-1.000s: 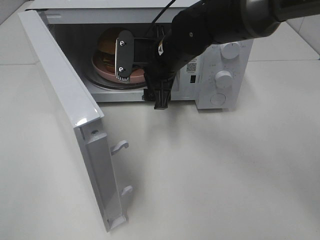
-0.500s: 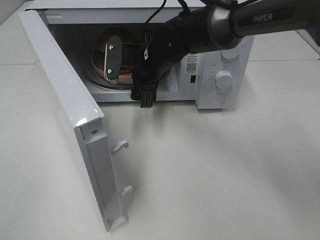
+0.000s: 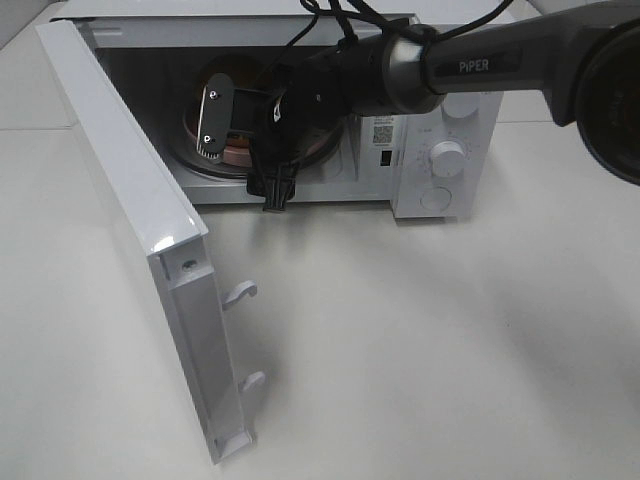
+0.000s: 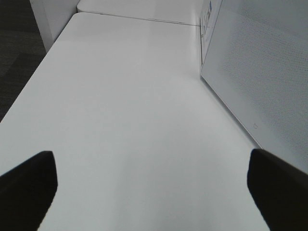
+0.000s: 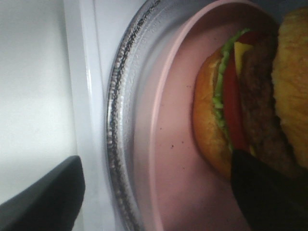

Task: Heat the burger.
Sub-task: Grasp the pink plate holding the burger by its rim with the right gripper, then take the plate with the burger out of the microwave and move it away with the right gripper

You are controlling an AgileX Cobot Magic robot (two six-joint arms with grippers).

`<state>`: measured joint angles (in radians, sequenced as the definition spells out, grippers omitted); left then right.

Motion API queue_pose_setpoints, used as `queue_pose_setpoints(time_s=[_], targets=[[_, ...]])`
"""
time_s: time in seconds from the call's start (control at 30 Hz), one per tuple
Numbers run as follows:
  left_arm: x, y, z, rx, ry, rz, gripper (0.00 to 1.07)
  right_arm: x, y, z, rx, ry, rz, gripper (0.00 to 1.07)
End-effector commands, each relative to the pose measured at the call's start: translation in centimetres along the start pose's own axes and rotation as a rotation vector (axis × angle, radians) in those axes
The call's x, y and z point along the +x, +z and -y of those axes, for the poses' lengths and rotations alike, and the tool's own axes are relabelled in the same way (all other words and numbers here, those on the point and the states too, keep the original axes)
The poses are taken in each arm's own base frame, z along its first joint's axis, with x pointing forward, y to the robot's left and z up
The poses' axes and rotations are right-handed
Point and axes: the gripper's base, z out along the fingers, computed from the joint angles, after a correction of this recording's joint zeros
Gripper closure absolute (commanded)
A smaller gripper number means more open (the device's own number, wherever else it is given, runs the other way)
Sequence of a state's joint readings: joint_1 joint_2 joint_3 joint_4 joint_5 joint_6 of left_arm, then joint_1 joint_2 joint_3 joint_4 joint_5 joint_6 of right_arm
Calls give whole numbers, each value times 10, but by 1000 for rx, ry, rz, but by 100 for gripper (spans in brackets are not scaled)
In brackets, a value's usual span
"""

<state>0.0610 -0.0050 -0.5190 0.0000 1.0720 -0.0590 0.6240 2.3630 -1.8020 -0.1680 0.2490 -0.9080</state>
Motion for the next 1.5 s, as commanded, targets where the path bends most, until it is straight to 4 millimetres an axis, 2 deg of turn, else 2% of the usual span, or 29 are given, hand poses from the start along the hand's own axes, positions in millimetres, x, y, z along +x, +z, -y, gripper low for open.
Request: queue_pose_setpoints(time_s=[0.03, 0.37, 0.73, 0.8, 0.83, 0.87, 0.9, 0.93, 0.97, 1.0, 1.03, 1.07, 1.1, 1.13, 1.17, 1.3, 1.5], targets=[[1, -1, 0, -1, 0, 9, 7, 4, 7, -3, -25, 35, -8, 26], [1, -1, 0, -1, 0, 9, 7, 6, 16, -15, -97, 35, 5, 30], [1, -1, 0, -1, 0, 9, 7, 7, 15, -19, -146, 26, 12, 32], [1, -1, 0, -1, 0, 9, 7, 8, 15, -21, -167, 6, 4, 44], [1, -1, 0, -1, 0, 9, 7, 8, 15, -21, -167, 6, 4, 44], [1, -1, 0, -1, 0, 9, 7, 8, 14, -21, -173, 2, 1, 50], [1, -1, 0, -1, 0, 9, 7, 7, 12, -20, -181, -2, -2, 62], [1, -1, 0, -1, 0, 9, 7, 7, 12, -20, -181, -2, -2, 62], [1, -1, 0, -1, 0, 9, 7, 7, 9, -19, -186, -1, -4, 78], [1, -1, 0, -1, 0, 9, 7, 7, 9, -19, -186, -1, -4, 78], [1, -1, 0, -1, 0, 9, 7, 6, 7, -18, -190, 3, -6, 87], [1, -1, 0, -1, 0, 9, 7, 6, 4, -17, -200, 5, -10, 100], [1, -1, 0, -1, 0, 9, 7, 6, 4, -17, -200, 5, -10, 100], [1, -1, 0, -1, 0, 9, 7, 4, 2, -17, -209, 2, -12, 106], [1, -1, 0, -1, 0, 9, 7, 4, -1, -18, -231, -2, -20, 107], [1, -1, 0, -1, 0, 9, 7, 5, -3, -21, -265, -14, -34, 107], [1, -1, 0, -1, 0, 9, 7, 5, -8, -26, -342, -138, -41, 107]])
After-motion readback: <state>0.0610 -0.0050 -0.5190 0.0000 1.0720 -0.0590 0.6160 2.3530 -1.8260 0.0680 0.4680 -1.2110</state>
